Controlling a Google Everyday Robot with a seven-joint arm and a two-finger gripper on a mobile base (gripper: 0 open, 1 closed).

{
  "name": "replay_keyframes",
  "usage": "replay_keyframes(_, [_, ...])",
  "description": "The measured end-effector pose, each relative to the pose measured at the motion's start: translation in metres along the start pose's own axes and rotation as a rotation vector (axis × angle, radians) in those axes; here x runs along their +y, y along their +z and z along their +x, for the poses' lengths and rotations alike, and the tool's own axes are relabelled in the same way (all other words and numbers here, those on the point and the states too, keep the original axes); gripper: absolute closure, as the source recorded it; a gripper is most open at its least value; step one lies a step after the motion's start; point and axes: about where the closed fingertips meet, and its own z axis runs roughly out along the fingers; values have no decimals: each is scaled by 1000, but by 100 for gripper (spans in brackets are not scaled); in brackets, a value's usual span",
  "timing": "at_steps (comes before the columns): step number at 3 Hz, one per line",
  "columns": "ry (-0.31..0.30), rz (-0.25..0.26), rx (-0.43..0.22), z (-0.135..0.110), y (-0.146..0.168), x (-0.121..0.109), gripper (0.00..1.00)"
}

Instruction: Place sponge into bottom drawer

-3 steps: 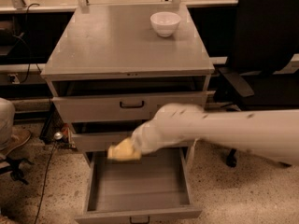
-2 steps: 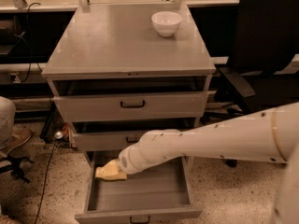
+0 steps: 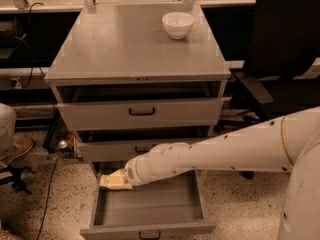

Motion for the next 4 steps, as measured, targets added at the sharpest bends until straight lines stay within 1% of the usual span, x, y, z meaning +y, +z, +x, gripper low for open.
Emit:
replay_keyframes(1, [-48,2,-51,0,26,-32,100])
replay_keyframes(2, [-75,-15,-97,7,64,-71,100])
replay_keyframes(3, [-52,-40,-102,22,108,-114,100])
replay_keyframes(4, [6,-64,-75,48,136,-122,100])
